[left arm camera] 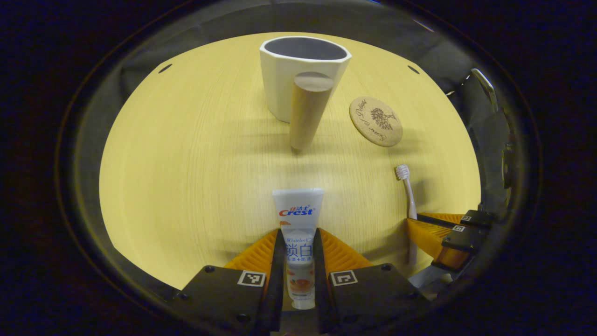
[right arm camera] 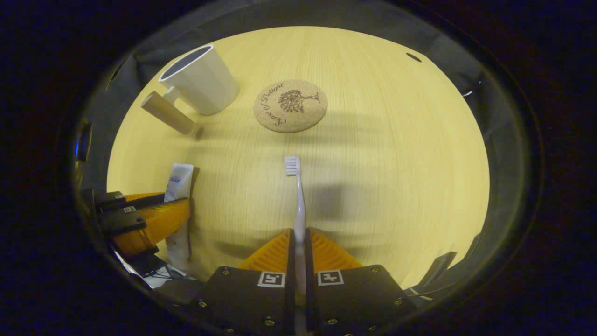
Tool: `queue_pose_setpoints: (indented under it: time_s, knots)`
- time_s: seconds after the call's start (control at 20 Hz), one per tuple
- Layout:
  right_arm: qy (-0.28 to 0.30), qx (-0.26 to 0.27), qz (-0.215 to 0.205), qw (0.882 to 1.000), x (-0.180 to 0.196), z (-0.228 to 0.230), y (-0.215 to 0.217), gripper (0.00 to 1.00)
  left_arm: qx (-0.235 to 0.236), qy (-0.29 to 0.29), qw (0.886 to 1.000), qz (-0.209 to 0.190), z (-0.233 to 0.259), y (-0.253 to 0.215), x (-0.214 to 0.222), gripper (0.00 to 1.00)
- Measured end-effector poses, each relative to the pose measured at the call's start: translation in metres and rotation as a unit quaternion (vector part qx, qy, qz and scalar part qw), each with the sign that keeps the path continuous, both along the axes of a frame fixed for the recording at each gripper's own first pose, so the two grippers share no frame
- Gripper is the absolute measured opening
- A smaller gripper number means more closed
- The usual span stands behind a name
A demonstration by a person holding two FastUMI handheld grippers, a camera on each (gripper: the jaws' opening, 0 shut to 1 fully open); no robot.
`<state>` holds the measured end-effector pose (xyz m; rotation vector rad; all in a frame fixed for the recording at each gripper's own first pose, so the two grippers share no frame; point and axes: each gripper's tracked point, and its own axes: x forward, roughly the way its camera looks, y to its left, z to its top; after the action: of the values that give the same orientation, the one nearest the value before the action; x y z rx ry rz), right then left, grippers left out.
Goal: Put the toothbrush and toothpaste on the desktop into the cup, then pick up the cup and place it on the coaster on the desktop.
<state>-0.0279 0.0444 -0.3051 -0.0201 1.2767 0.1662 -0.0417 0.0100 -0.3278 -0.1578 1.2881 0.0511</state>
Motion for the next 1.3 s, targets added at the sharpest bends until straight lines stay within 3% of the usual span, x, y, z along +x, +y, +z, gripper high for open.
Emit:
queue_pose_setpoints:
  time_s: [0.05,0.1,0.5,0.85,1.3]
  knots:
    - [-0.01,0.007,-0.011,1.0,0.003,0.002,0.0,0.11,0.0,-0.004,1.0,0.005,0.002,0.002,0.0,0.36]
    - [-0.011,0.015,-0.007,1.0,0.002,0.0,0.0,0.04,-0.004,-0.016,1.0,0.009,0.002,-0.001,0.003,0.27]
    - [-0.04,0.048,-0.024,0.998,0.004,0.013,0.0,0.04,-0.006,-0.043,0.999,0.029,0.008,0.006,-0.002,0.27]
    - [-0.093,0.091,-0.016,0.991,0.007,0.045,0.009,0.04,-0.01,-0.101,0.994,0.051,0.041,0.02,-0.001,0.27]
    - [-0.152,0.115,0.0,0.982,0.019,0.08,0.019,0.04,0.01,-0.207,0.975,0.075,0.091,0.048,0.013,0.27]
